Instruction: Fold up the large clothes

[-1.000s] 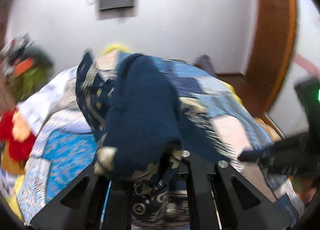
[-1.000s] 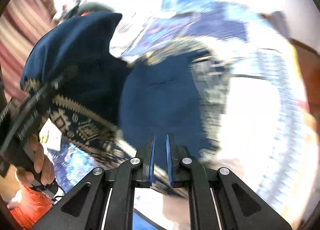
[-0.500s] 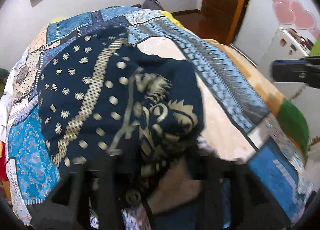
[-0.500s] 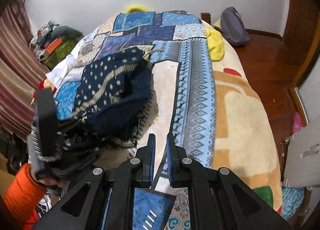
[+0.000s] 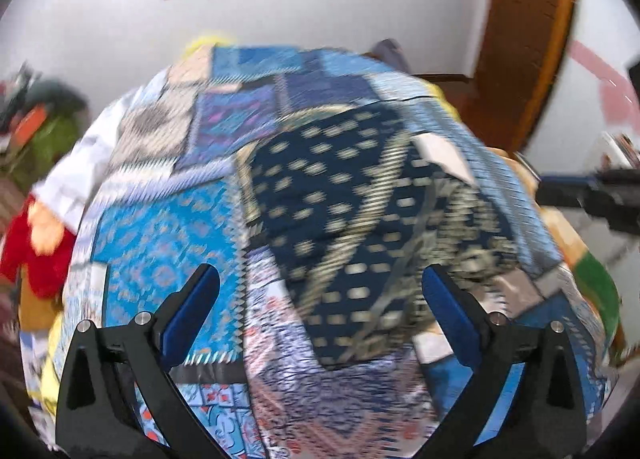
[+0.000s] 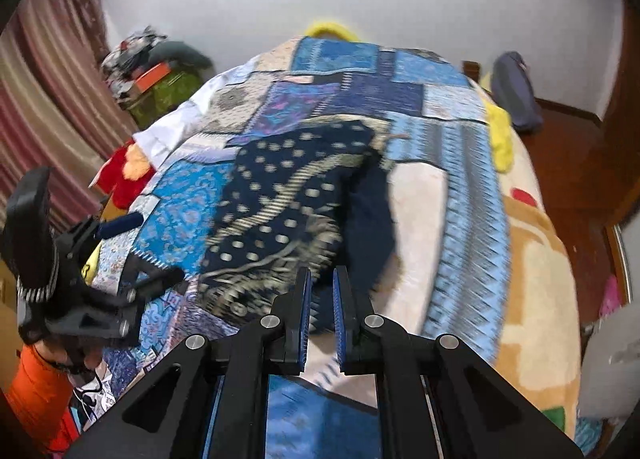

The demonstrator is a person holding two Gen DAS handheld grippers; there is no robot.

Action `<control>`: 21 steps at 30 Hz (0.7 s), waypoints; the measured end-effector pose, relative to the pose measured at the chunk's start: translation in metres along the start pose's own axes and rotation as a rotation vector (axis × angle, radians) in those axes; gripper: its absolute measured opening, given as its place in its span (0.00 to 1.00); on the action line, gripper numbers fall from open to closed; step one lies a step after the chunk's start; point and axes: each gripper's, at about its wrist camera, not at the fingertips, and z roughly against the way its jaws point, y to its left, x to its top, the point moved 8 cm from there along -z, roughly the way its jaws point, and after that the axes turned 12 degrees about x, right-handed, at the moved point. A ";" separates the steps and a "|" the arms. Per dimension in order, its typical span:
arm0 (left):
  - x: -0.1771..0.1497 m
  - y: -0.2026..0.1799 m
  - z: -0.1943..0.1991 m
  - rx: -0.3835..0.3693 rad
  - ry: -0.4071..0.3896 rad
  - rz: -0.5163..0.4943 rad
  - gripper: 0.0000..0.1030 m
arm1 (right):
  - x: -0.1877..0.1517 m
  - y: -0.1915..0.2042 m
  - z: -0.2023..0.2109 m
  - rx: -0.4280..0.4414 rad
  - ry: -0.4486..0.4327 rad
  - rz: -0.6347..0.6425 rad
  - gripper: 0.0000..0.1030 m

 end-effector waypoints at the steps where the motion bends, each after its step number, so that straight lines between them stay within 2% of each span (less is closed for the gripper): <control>1: -0.005 0.006 -0.014 0.000 0.039 0.021 0.99 | 0.000 0.005 -0.009 0.002 0.012 0.012 0.06; 5: -0.038 0.002 -0.059 -0.014 0.160 0.018 0.99 | -0.011 0.006 -0.061 -0.064 0.105 0.064 0.06; 8: -0.058 -0.011 -0.081 -0.054 0.196 -0.004 1.00 | -0.040 -0.031 -0.111 -0.222 0.247 0.097 0.05; 10: -0.066 -0.013 -0.088 -0.080 0.213 0.019 1.00 | -0.049 -0.042 -0.122 -0.205 0.229 0.118 0.06; 11: -0.067 -0.012 -0.088 -0.091 0.209 0.028 1.00 | -0.049 -0.043 -0.120 -0.186 0.201 0.123 0.06; 14: -0.074 -0.008 -0.089 -0.117 0.215 0.039 1.00 | -0.050 -0.047 -0.113 -0.176 0.191 0.101 0.06; 19: -0.094 -0.009 -0.089 -0.094 0.229 0.003 1.00 | -0.053 -0.050 -0.107 -0.213 0.184 0.129 0.06; 20: -0.098 -0.009 -0.090 -0.086 0.238 -0.004 1.00 | -0.053 -0.051 -0.105 -0.235 0.182 0.140 0.18; 21: -0.104 -0.008 -0.092 -0.079 0.247 -0.001 1.00 | -0.054 -0.054 -0.102 -0.266 0.175 0.148 0.51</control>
